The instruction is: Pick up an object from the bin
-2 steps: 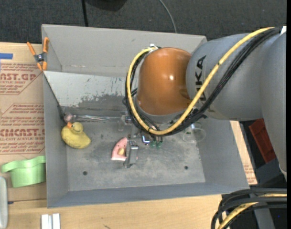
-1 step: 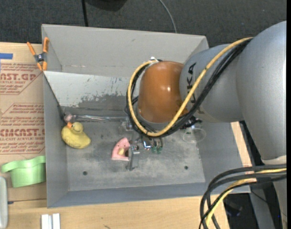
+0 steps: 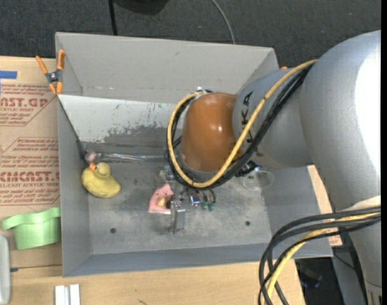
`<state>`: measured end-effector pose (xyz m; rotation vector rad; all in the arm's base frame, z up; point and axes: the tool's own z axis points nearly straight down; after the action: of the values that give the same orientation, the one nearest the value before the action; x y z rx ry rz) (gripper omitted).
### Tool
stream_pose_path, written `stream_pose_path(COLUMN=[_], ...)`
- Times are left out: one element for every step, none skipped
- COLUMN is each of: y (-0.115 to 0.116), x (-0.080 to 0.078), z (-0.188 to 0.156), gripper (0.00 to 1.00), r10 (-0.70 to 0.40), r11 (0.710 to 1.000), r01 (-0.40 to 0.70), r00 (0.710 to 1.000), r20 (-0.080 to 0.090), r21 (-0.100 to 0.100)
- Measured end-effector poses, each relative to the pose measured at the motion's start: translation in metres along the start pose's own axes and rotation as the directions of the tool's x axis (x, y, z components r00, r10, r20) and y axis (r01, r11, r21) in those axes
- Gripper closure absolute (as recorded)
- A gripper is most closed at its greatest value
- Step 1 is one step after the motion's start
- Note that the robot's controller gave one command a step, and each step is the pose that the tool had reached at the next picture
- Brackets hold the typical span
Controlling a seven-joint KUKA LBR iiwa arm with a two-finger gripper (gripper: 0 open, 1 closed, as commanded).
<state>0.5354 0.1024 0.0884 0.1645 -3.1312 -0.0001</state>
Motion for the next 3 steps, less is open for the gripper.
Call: stream_pose_path(y=[-0.011, -0.010, -0.013], x=[-0.008, -0.007, -0.013], z=[-0.013, 0.017, 0.019], gripper=[0.00, 0.00, 1.00], r10=[-0.013, -0.108, 0.045], r11=[1.000, 0.994, 0.999], r01=[0.013, 0.108, -0.045], r00=[1.000, 0.994, 0.999], r20=[0.010, 0.004, 0.010], r21=[-0.001, 0.000, -0.003])
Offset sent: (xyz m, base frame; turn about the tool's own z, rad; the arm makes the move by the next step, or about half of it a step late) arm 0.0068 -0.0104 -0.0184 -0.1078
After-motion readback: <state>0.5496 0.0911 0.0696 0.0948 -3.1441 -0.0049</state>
